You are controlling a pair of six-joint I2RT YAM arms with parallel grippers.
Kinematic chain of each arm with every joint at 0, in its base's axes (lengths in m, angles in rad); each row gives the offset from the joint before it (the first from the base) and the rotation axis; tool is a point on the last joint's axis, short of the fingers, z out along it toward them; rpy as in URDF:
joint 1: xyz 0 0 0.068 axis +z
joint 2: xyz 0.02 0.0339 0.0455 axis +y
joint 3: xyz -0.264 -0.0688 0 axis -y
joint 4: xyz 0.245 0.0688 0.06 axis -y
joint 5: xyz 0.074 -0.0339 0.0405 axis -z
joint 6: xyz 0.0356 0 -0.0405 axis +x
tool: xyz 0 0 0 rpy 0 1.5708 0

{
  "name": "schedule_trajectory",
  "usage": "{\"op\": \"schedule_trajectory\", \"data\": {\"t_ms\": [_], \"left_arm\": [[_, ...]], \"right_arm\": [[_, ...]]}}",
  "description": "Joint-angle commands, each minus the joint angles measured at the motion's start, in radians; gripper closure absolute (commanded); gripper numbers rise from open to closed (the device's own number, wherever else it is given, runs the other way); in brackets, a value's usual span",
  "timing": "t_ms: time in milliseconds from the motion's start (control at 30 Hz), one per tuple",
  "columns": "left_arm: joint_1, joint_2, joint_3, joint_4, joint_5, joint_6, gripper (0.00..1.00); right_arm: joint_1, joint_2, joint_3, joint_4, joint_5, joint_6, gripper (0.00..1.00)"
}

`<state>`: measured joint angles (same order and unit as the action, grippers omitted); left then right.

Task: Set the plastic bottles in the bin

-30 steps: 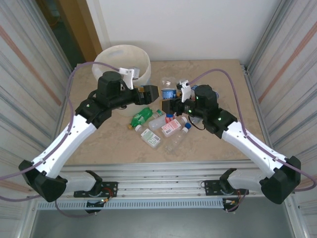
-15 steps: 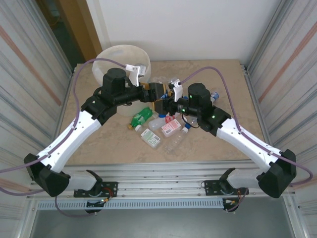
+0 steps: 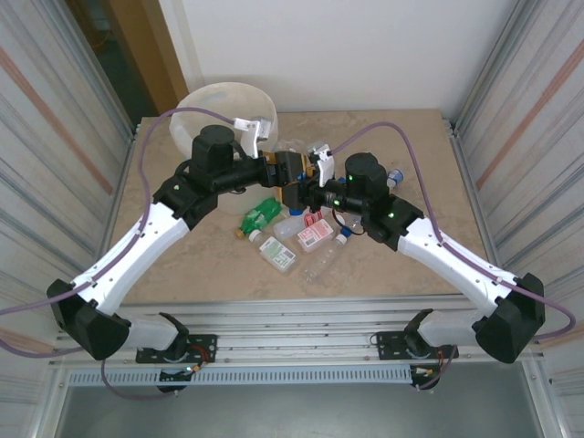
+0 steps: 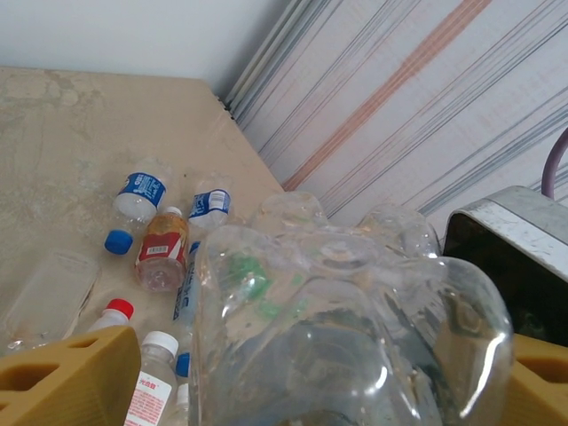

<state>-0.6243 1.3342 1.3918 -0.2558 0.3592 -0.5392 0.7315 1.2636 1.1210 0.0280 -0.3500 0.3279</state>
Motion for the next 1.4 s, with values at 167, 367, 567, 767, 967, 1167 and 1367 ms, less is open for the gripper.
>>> {"op": "schedule_trajectory", "data": {"t_ms": [167, 367, 567, 767, 967, 1167, 1367], "left_arm": [[-0.008, 0.014, -0.005, 0.031, 0.031, -0.016, 0.48], [-0.008, -0.004, -0.020, 0.036, 0.006, -0.011, 0.75], [-0.008, -0.020, -0.026, 0.035, -0.019, 0.000, 0.88], [-0.002, -0.051, -0.033, 0.015, -0.067, 0.020, 0.92], [0.044, -0.083, -0.022, 0.008, -0.082, 0.028, 0.92], [0.125, -0.101, 0.044, -0.036, -0.126, 0.068, 0.92], [0.244, -0.084, 0.153, -0.070, -0.157, 0.098, 0.92]], "right_arm": [[0.009, 0.019, 0.054, 0.042, -0.025, -0.003, 0.55], [0.010, 0.017, 0.062, 0.011, 0.003, -0.004, 0.52], [0.010, 0.007, 0.056, -0.007, 0.024, -0.004, 0.29], [0.010, -0.009, 0.053, -0.046, 0.065, -0.009, 0.06], [0.010, -0.056, 0.042, -0.087, 0.106, -0.010, 0.02], [0.008, -0.139, 0.014, -0.142, 0.195, -0.012, 0.02], [0.009, -0.206, 0.003, -0.239, 0.334, 0.000, 0.02]]}}
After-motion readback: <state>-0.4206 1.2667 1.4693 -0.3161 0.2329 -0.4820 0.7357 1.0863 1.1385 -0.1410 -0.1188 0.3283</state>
